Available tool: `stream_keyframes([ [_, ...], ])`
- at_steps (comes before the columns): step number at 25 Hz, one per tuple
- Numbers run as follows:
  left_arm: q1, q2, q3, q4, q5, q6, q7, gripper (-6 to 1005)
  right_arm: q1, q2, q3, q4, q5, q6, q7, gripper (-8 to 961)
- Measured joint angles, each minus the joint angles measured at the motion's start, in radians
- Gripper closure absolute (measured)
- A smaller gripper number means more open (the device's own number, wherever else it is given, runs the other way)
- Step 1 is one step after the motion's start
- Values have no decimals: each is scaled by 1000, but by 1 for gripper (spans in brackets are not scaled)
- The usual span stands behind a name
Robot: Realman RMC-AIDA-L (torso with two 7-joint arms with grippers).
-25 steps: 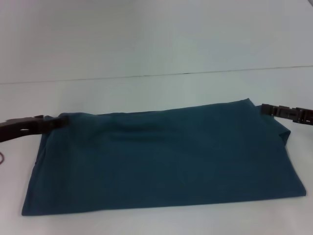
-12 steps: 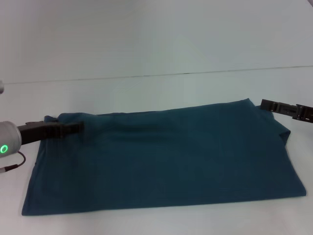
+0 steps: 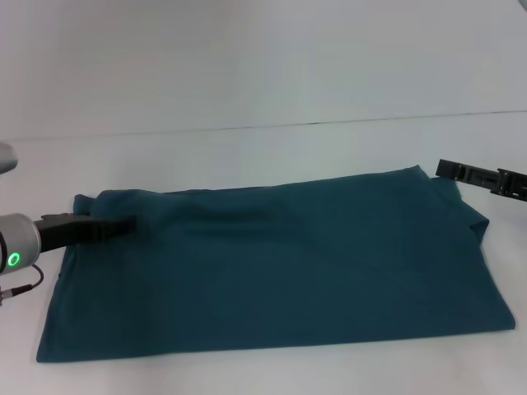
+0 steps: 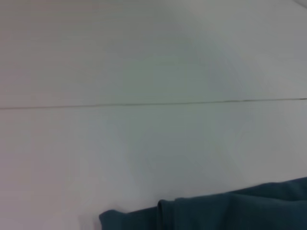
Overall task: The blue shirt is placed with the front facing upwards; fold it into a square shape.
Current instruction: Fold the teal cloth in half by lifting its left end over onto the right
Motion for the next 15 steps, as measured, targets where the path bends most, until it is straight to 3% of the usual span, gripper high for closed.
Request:
stream_keyframes([
  [15, 74, 1, -2, 131, -1, 112, -56, 114, -1, 2, -1, 0, 7, 2, -4, 9],
])
